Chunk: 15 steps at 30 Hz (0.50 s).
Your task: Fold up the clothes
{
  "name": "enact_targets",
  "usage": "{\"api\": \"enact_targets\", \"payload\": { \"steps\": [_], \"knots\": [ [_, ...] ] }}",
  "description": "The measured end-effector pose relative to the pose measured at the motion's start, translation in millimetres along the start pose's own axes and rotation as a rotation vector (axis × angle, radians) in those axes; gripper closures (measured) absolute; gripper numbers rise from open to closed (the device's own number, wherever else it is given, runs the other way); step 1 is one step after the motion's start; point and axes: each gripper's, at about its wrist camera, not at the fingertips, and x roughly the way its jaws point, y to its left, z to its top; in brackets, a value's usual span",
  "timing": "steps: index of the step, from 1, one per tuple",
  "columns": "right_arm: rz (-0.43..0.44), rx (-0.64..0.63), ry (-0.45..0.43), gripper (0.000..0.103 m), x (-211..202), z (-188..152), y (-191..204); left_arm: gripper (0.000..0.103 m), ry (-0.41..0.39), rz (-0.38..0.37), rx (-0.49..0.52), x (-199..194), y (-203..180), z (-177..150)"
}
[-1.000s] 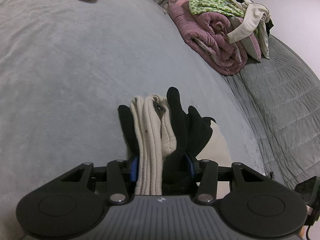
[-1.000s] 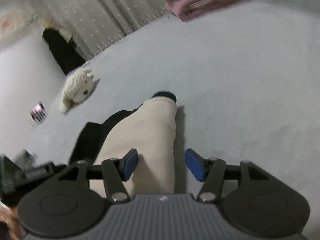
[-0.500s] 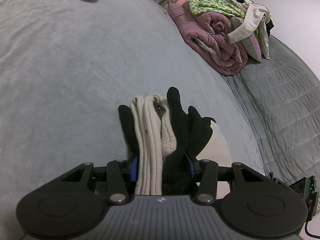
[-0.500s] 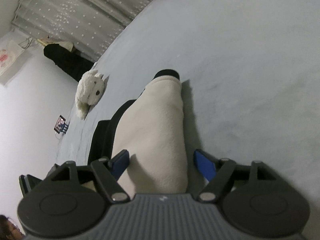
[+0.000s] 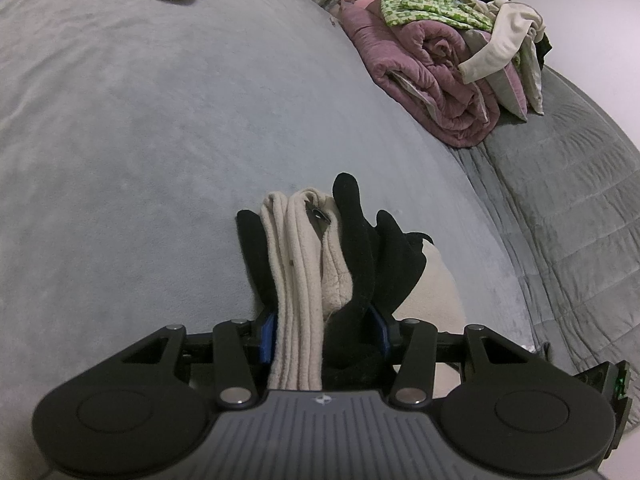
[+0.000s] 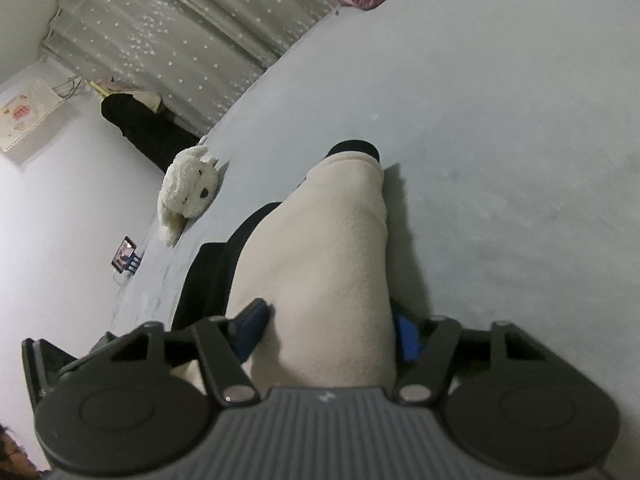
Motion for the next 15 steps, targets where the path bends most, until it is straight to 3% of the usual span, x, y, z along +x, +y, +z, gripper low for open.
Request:
{"api": "enact_targets", "payload": {
  "steps": [15],
  "knots": [
    [0.020, 0.025, -0.028, 0.045, 4, -3, -3, 0.057, -0.001, 0.009, 0.010, 2, -2, 0]
  ]
}}
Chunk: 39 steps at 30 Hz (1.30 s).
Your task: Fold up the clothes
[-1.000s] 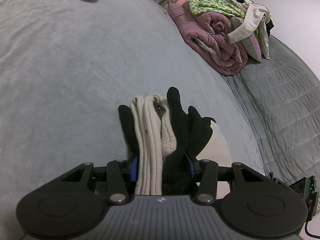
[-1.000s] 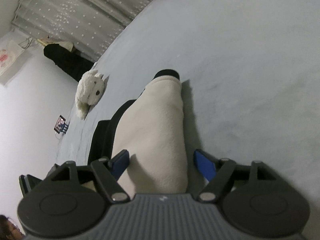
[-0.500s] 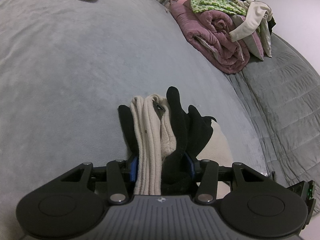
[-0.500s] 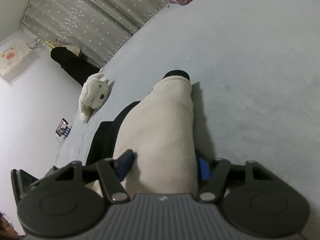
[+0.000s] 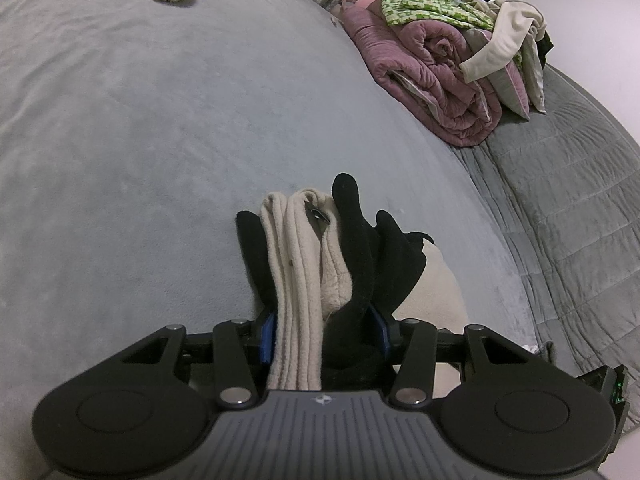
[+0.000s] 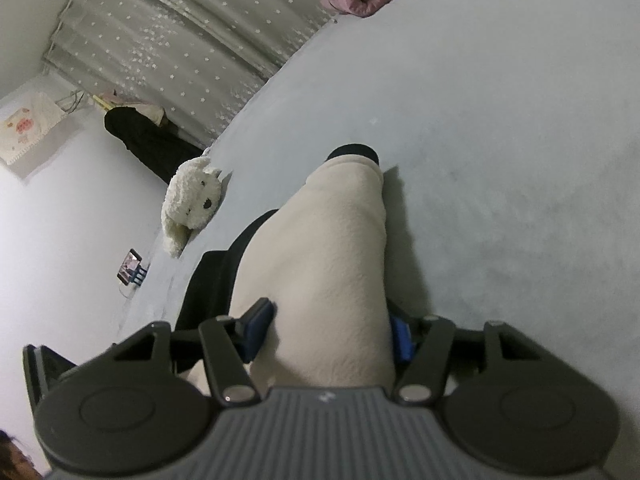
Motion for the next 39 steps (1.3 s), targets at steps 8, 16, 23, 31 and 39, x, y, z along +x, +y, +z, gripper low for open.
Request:
{"api": "enact_targets", "payload": {
  "steps": [8, 16, 23, 31, 39],
  "knots": [
    [-0.006, -0.022, -0.012, 0.044, 0, -4, 2, 0.056, -0.010, 0.013, 0.016, 3, -2, -1],
    [-0.005, -0.074, -0.073, 0.044, 1, -13, 4, 0.056, -0.008, 0.025, 0.026, 4, -2, 0],
    [0.003, -0.043, -0.091, 0.043, 2, -13, 3, 0.056, -0.001, 0.022, 0.027, 5, -1, 1],
    [-0.014, -0.037, -0.081, 0.044, 2, -12, 4, 0.056, -0.004, 0.028, 0.033, 6, -1, -1],
    [-0.056, -0.084, -0.107, 0.051, 1, -17, 14, 0.061, -0.013, 0.031, 0.052, 2, -6, -1]
  ]
}}
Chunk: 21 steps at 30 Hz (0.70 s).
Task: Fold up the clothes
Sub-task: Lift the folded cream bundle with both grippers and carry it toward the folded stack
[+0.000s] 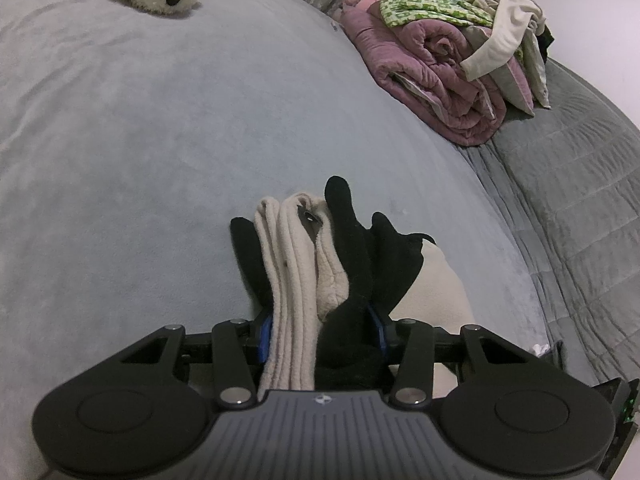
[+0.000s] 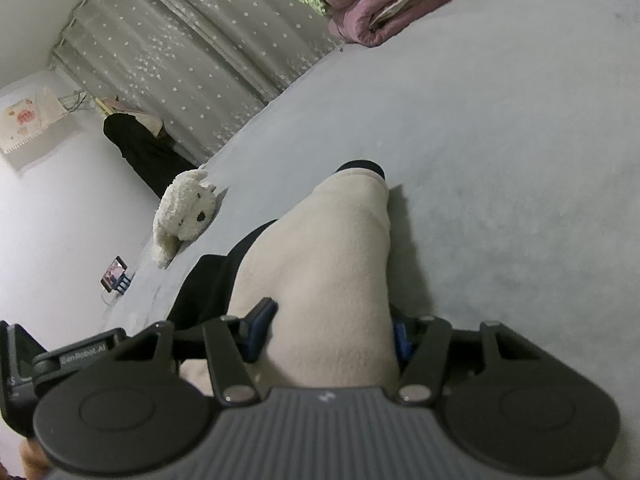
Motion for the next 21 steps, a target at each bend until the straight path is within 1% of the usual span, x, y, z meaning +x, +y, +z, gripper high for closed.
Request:
{"api": "enact_targets", "payload": {
  "steps": [3, 6, 15, 17, 21],
  "knots": [
    [-0.011, -0.037, -0.015, 0.055, -4, 1, 6, 0.063, -0.009, -0.002, 0.010, -3, -3, 0],
    [-0.019, -0.071, -0.031, 0.056, -8, 1, 12, 0.064, -0.021, -0.014, 0.001, -5, -3, 1],
    [-0.020, -0.108, -0.058, 0.057, -17, 8, 23, 0.065, -0.070, -0.075, -0.030, -12, -1, 0],
    [-0.020, -0.122, -0.065, 0.058, -20, 11, 27, 0.065, -0.085, -0.088, -0.023, -14, -4, 0],
    [-0.003, -0.149, -0.095, 0.058, -30, 18, 33, 0.065, -0.126, -0.137, -0.019, -23, -10, 0]
  ]
}}
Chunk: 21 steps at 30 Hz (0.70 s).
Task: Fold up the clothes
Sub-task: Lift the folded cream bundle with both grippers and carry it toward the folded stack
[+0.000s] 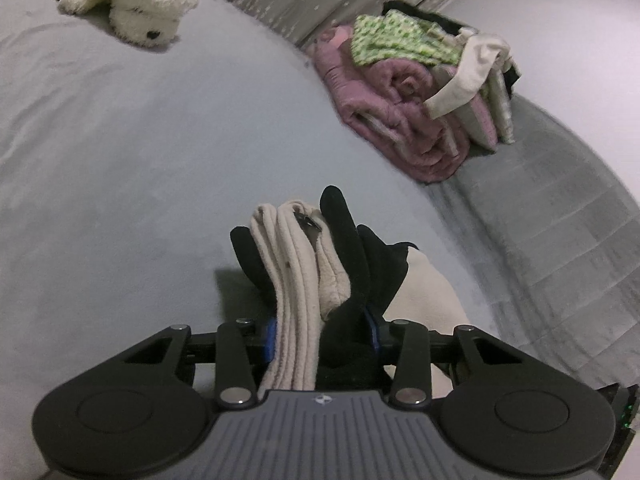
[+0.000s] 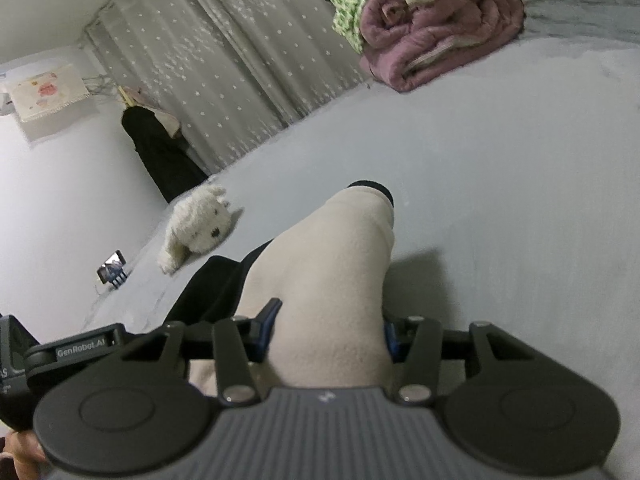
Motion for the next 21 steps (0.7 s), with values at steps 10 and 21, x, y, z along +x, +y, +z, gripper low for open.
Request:
{"api": "enact_targets", "payload": {
  "steps": [10, 21],
  "knots": [
    [0.036, -0.001, -0.037, 0.058, -22, 19, 6, 0.065, -0.042, -0.047, 0.025, -11, -18, 3],
    [0.051, 0.009, -0.046, 0.058, -42, 29, 1, 0.066, -0.066, -0.042, 0.090, -19, -42, -6]
  ]
}}
